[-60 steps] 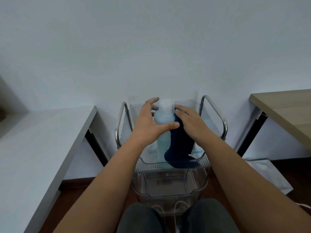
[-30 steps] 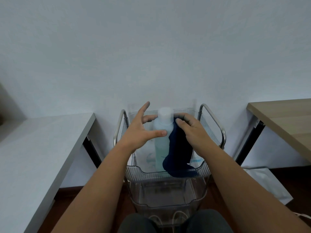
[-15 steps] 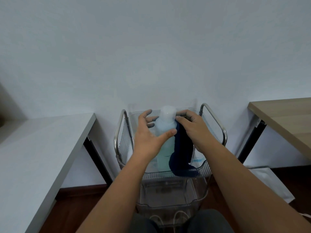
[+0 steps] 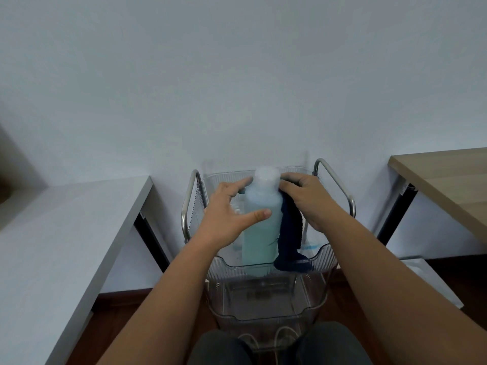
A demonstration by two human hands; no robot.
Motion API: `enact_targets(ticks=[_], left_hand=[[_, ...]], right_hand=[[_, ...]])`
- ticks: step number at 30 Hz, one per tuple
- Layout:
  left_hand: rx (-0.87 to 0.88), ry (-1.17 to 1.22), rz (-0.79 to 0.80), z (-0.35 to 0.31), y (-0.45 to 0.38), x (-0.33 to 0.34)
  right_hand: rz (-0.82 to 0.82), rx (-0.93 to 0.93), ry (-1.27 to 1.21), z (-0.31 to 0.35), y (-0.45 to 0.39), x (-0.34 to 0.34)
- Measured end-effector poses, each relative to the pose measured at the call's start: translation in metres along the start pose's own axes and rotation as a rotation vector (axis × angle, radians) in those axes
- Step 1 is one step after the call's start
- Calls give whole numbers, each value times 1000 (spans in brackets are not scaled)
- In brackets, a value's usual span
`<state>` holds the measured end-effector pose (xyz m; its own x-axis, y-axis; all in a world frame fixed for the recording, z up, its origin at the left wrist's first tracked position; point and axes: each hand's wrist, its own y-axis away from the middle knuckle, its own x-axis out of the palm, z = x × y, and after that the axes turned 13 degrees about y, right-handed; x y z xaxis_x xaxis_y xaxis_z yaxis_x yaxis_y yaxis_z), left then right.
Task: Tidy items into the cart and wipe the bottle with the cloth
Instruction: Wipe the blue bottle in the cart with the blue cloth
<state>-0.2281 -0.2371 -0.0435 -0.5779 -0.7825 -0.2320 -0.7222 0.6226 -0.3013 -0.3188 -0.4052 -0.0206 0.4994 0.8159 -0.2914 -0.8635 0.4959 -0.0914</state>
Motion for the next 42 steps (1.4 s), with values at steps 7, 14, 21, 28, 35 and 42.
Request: enact_targets(ticks=[7,14,21,28,35,42], left_hand=[[-13,31,109,1,-10,-9],[5,-209,-279,-9,5,25],[-169,-29,187,-14,-8,-21],[-169,248,253,1,-14,-22],[-22,-69,-63,1,-9,-3],[-95,-122,76,-5,-9,-4]], right_hand=[[70,-89,149,8,12,3],[-164,-115,447,8,23,10],[-97,-138,393,10,18,2],[-99,-197,483,11,12,3],[-154,-257,581,13,19,7],[-167,-281,649,14,18,0]])
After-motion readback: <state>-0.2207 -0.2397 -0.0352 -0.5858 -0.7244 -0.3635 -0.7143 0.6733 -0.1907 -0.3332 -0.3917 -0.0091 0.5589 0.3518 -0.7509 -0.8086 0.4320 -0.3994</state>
